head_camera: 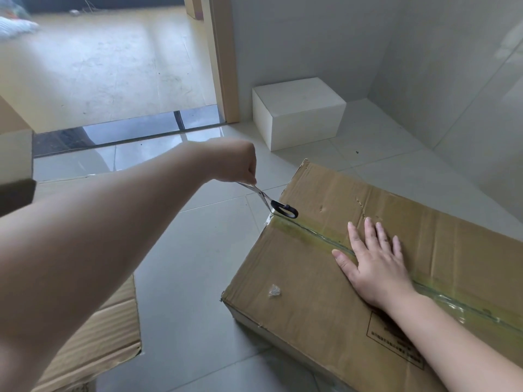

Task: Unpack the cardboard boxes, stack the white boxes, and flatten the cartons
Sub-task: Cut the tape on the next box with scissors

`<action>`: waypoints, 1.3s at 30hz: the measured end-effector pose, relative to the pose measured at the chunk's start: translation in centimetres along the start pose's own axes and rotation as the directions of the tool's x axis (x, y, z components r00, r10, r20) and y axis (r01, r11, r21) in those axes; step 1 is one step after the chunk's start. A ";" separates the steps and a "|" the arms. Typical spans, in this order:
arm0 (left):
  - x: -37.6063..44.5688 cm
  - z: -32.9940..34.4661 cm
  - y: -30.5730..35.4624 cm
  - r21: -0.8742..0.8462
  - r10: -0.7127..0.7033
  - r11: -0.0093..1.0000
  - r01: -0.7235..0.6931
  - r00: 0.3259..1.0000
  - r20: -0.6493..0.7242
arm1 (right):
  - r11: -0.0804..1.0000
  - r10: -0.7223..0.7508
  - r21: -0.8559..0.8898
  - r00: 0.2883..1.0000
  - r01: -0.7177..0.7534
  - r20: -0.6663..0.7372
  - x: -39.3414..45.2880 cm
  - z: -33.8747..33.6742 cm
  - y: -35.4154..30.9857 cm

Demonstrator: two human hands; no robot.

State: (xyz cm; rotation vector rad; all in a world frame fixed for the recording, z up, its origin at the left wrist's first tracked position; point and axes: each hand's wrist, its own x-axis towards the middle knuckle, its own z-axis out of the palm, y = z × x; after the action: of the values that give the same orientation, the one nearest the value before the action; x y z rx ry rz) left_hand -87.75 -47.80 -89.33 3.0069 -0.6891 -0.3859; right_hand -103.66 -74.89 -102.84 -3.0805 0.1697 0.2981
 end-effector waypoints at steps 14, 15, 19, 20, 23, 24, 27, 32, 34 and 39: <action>-0.9 -1.3 -0.8 0.147 0.007 0.989 0.001 0.999 -0.052 | 0.998 -0.035 0.056 0.997 0.031 0.066 -0.3 -1.2 0.4; -0.9 -1.6 -0.4 0.138 0.025 0.990 -0.015 0.997 -0.074 | 0.995 -0.048 0.096 0.996 0.040 0.078 -0.4 -1.7 0.5; -0.6 -3.5 2.2 0.139 0.133 0.984 -0.110 0.976 -0.173 | 0.847 -0.064 0.520 0.992 0.113 -0.110 -1.4 -5.0 0.7; -0.6 -3.8 3.2 0.126 0.172 0.981 -0.150 0.968 -0.183 | 0.796 -0.051 0.584 0.979 0.160 -0.198 -1.7 -6.0 0.7; -0.6 -3.7 6.9 0.079 0.309 0.951 -0.300 0.938 -0.156 | 0.676 -0.015 0.684 0.934 0.273 -0.358 -2.7 -8.5 0.3; -0.7 -3.5 8.1 0.078 0.348 0.937 -0.340 0.925 -0.152 | 0.656 -0.012 0.693 0.923 0.298 -0.385 -2.8 -9.0 0.2; -0.5 -2.7 11.0 0.087 0.436 0.900 -0.427 0.880 -0.190 | 0.661 -0.020 0.702 0.941 0.265 -0.337 -2.9 -9.6 0.5; -0.4 -1.1 13.9 0.167 0.558 0.830 -0.533 0.781 -0.280 | 0.668 0.113 0.738 0.967 0.094 -0.227 -3.6 -9.0 2.3; -0.4 -0.7 14.6 0.185 0.578 0.816 -0.548 0.757 -0.305 | 0.664 0.196 0.747 0.954 0.042 -0.228 -3.9 -9.0 3.1; -0.6 0.4 16.2 0.262 0.637 0.770 -0.581 0.679 -0.365 | 0.429 0.191 0.898 0.981 -0.096 0.013 -4.4 -9.9 4.0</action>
State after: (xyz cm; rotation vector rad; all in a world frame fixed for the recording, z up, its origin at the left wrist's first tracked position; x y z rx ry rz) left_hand -95.25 -62.16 -88.14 2.5618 -1.6150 0.3688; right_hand -106.49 -78.94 -92.37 -1.9741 0.4350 0.0213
